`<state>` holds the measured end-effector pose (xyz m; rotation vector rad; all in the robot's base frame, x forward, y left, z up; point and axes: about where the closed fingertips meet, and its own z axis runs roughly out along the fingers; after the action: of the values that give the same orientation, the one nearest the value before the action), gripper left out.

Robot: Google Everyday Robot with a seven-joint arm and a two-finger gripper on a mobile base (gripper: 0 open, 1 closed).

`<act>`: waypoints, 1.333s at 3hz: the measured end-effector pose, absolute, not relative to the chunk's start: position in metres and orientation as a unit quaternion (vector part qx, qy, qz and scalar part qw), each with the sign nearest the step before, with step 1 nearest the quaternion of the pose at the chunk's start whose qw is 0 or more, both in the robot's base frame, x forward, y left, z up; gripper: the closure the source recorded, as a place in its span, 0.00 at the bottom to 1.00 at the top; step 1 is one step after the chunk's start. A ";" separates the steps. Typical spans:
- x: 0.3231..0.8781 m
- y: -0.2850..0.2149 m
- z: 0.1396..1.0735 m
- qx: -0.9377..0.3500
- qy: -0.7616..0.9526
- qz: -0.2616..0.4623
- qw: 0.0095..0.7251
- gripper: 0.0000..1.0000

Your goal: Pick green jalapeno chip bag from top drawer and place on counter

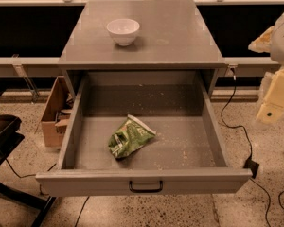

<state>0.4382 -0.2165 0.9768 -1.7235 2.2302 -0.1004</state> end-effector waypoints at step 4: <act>0.542 -0.028 0.880 -0.607 0.734 0.124 0.279 0.00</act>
Offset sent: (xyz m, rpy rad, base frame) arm 0.0792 0.0792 -0.0659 0.5032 -0.0679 0.0784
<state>0.5418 -0.0285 0.8802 -1.6276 1.9680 0.3325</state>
